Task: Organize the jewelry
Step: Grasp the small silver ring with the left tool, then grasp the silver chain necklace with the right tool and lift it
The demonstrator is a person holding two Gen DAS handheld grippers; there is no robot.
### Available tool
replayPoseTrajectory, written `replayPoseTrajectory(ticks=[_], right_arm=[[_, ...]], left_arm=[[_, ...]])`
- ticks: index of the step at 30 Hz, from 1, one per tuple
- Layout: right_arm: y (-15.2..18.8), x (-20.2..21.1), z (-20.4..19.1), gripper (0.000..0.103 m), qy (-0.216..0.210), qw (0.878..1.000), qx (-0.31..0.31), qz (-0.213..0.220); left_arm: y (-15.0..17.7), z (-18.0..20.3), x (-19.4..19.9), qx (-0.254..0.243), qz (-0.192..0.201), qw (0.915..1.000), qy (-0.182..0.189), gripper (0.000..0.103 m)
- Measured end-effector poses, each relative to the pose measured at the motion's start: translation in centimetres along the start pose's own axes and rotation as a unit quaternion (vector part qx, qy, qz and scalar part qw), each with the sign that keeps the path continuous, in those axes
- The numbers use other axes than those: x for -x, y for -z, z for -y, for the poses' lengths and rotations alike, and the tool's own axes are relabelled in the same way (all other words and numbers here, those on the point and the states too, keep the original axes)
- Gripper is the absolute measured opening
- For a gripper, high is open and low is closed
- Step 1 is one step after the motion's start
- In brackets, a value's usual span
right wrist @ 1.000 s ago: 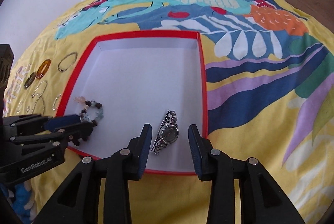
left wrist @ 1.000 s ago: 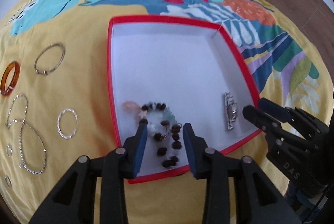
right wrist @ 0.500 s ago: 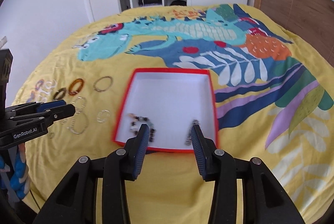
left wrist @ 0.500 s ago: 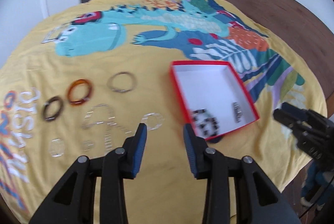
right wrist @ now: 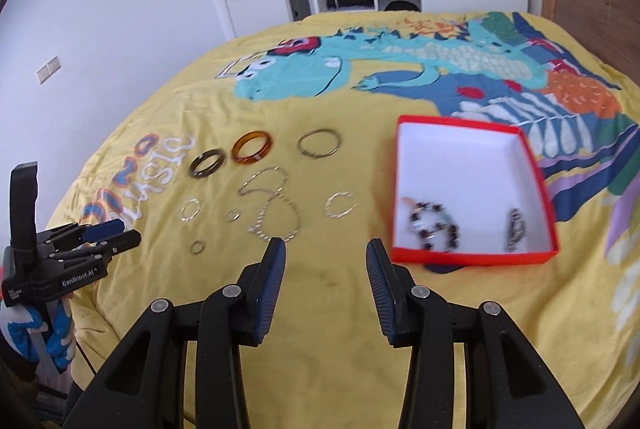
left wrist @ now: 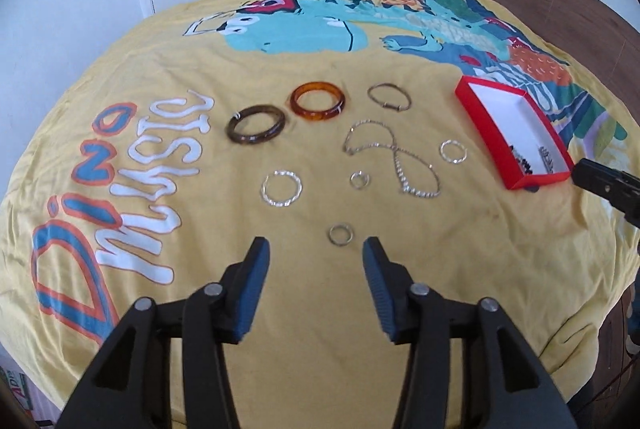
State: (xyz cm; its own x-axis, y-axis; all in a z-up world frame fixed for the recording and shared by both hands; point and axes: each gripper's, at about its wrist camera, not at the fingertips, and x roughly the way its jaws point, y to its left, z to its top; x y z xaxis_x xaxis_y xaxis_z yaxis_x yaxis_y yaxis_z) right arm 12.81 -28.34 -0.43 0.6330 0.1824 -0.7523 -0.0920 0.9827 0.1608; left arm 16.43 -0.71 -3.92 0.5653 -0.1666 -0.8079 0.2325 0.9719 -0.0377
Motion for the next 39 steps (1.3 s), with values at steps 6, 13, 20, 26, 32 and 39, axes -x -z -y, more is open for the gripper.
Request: replayPoseTrajectory(ticks=[6, 13, 20, 26, 32, 39], right_arm=[[1.5, -4.1, -1.1, 0.042, -0.012, 0.999, -0.002, -0.03], [1.7, -7.6, -0.4, 0.042, -0.017, 0.999, -0.014, -0.046], [1.5, -9.9, -0.3, 0.042, -0.021, 0.998, -0.015, -0.051], [1.3, -11.0, -0.6, 0.042, -0.026, 0.998, -0.012, -0.053], [0.7, -12.3, -1.1, 0.044, -0.045, 0.997, -0.018, -0.056], [-1.3, -14.5, -2.6, 0.058, -0.056, 0.997, -0.011, -0.047]], left_arm=[[1.1, 0.3, -3.7, 0.008, -0.03, 0.9993, 0.02, 0.048], [0.7, 0.5, -7.7, 0.018, -0.052, 0.9981, 0.026, 0.048], [0.3, 0.9, -9.5, 0.022, -0.047, 0.9983, 0.025, 0.047], [0.4, 0.9, -9.9, 0.022, -0.04, 0.9987, 0.02, 0.042], [0.2, 0.3, -10.2, 0.034, -0.036, 0.9985, 0.025, 0.022], [0.4, -0.5, -9.8, 0.049, -0.028, 0.9975, 0.043, 0.018]])
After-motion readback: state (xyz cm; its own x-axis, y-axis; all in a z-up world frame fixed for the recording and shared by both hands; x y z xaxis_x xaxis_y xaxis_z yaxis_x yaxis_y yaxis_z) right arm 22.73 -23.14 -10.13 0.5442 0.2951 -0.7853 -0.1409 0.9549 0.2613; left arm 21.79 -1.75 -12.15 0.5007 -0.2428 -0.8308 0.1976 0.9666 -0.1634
